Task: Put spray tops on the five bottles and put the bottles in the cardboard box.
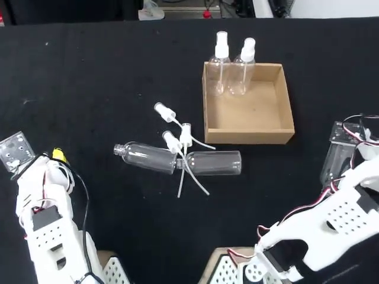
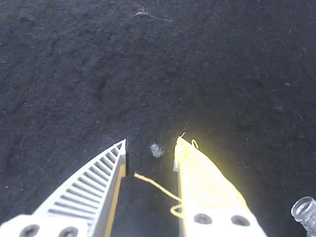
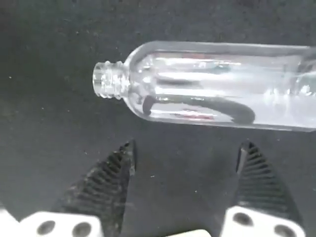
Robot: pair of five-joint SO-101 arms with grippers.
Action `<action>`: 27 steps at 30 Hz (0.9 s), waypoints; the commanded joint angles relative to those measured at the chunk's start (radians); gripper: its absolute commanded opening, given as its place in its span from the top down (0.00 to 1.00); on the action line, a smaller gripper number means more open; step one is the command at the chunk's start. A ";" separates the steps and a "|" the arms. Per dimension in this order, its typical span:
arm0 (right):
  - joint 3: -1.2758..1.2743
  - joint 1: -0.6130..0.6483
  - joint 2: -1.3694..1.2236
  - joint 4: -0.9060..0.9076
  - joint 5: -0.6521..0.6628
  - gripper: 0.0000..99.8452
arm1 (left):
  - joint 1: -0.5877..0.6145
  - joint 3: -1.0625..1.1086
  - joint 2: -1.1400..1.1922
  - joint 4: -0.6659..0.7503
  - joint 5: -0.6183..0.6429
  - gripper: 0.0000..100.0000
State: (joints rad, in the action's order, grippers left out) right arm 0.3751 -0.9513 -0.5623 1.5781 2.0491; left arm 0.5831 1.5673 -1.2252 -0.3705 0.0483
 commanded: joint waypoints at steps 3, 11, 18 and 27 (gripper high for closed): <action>0.036 0.044 0.015 0.038 -0.150 0.71 | 0.001 -0.027 -0.012 0.026 0.011 0.84; 0.036 0.126 0.019 0.034 -0.377 0.71 | -0.001 -0.027 -0.012 0.026 0.011 0.84; 0.036 0.160 0.018 0.032 -0.511 0.71 | -0.001 -0.027 -0.012 0.026 0.011 0.84; 0.041 0.180 0.044 0.031 -0.697 0.71 | -0.001 -0.027 -0.012 0.026 0.011 0.84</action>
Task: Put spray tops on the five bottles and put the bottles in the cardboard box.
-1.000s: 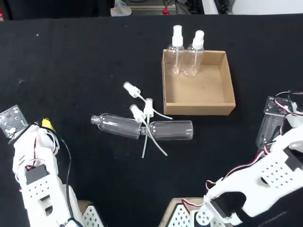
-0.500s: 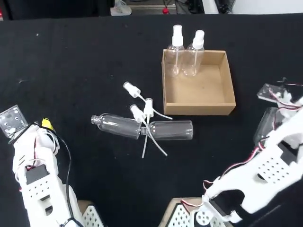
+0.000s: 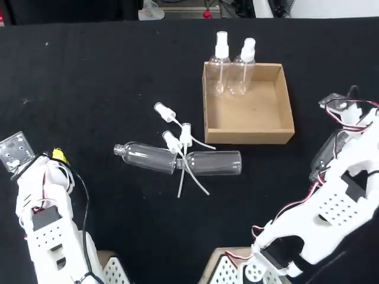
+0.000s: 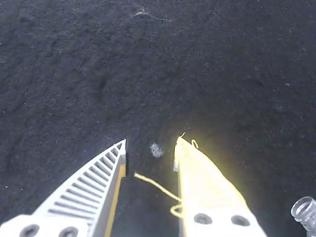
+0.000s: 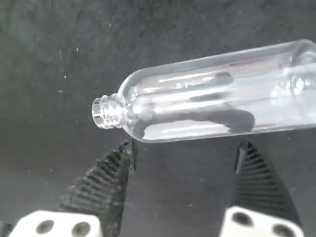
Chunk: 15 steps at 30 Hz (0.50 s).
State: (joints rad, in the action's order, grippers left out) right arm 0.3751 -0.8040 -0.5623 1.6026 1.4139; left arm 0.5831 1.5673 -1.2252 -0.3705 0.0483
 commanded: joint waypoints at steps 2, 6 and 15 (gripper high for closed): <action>0.038 0.048 0.062 0.006 -0.141 0.71 | -0.001 -0.027 -0.012 0.026 0.011 0.84; 0.039 0.087 0.084 -0.005 -0.295 0.71 | -0.001 -0.027 -0.012 0.026 0.011 0.84; 0.042 0.095 0.145 -0.147 -0.362 0.71 | -0.001 -0.027 -0.012 0.026 0.009 0.84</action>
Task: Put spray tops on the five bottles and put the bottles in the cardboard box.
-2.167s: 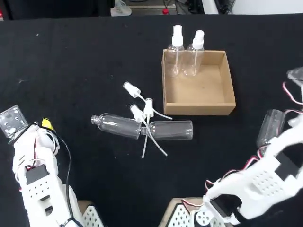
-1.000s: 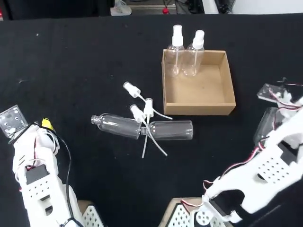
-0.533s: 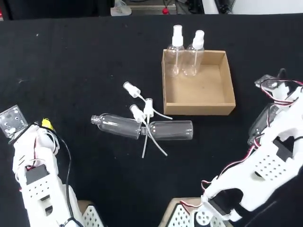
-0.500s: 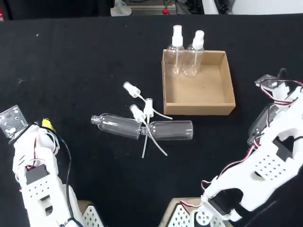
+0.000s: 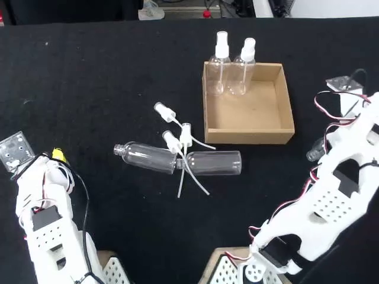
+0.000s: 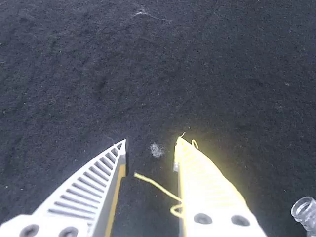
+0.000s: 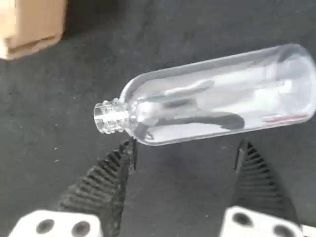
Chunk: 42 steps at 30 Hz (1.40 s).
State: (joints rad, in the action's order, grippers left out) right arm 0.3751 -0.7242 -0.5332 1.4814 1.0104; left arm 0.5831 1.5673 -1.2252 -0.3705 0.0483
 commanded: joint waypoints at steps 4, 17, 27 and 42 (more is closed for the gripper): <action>0.038 0.040 0.151 -0.025 0.178 0.71 | -0.001 -0.027 -0.012 0.026 0.009 0.84; 0.033 0.000 0.165 0.100 1.025 0.71 | -0.001 -0.027 -0.012 0.026 0.009 0.84; -0.002 -0.026 0.071 0.044 1.085 0.71 | -0.001 -0.027 -0.012 0.026 0.009 0.84; -0.012 -0.028 -0.050 -0.032 1.128 0.71 | -0.001 -0.027 -0.012 0.026 0.009 0.84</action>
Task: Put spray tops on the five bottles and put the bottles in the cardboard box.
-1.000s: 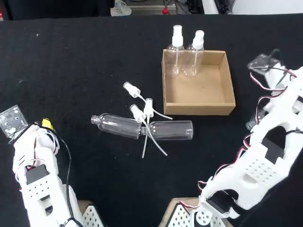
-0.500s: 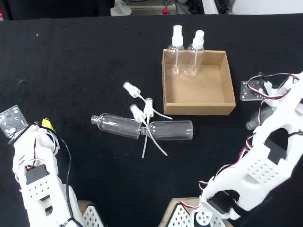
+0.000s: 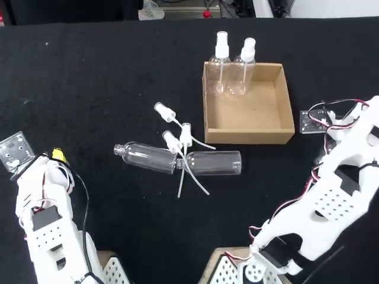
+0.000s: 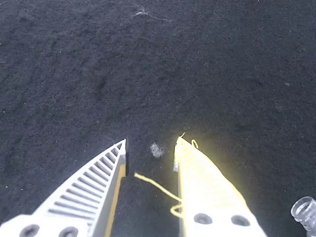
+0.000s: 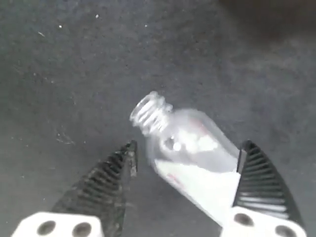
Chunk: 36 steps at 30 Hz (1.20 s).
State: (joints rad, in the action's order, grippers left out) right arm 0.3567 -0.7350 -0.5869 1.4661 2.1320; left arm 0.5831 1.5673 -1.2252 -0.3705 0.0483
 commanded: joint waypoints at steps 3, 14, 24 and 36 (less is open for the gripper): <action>0.007 -0.017 -0.008 -0.018 0.006 0.71 | -0.001 -0.027 -0.012 0.026 0.009 0.84; 0.015 -0.012 -0.019 -0.020 -0.112 0.79 | -0.001 -0.027 -0.012 0.026 0.009 0.84; 0.016 0.005 -0.016 -0.023 -0.331 0.93 | -0.001 -0.027 -0.012 0.026 0.009 0.84; 0.054 0.104 -0.013 -0.244 -1.310 0.93 | -0.001 -0.027 -0.012 0.026 0.009 0.84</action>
State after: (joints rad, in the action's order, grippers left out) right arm 0.3567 -0.6644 -0.6114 1.2574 1.0426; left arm 0.5831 1.5673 -1.2252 -0.3705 0.0483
